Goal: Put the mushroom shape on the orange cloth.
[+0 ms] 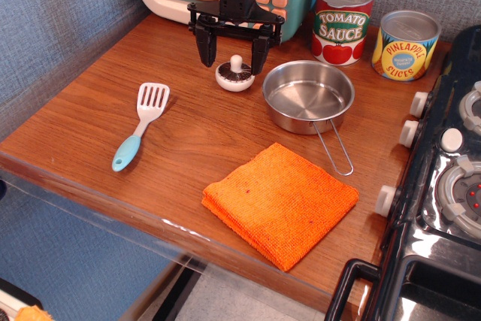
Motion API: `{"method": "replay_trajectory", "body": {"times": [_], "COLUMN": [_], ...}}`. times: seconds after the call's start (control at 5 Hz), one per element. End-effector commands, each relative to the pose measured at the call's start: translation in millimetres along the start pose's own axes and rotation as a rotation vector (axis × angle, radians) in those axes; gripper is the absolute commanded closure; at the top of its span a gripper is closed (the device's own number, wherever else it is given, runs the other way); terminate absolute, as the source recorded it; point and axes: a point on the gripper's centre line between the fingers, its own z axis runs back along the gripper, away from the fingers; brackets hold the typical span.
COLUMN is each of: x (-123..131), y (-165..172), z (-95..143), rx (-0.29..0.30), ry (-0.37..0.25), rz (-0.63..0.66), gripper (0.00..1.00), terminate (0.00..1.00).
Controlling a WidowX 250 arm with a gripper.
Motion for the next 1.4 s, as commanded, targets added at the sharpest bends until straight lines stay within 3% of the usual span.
{"method": "replay_trajectory", "body": {"times": [0.0, 0.2, 0.4, 0.8, 1.0, 1.2], "x": [15.7, 17.9, 19.7, 19.2, 17.6, 17.5], "y": [12.4, 12.9, 12.6, 12.5, 11.3, 9.4], "z": [10.6, 7.0, 5.3, 2.8, 3.4, 5.7], "rx": [0.003, 0.01, 0.02, 0.028, 0.031, 0.028], "ry": [-0.04, -0.035, -0.03, -0.02, -0.012, -0.02], "rz": [0.045, 0.054, 0.054, 0.056, 0.069, 0.058], "gripper": [0.0, 0.0, 1.0, 1.0, 0.0, 0.0], "terminate": [0.0, 0.0, 0.0, 0.0, 0.0, 0.0]}}
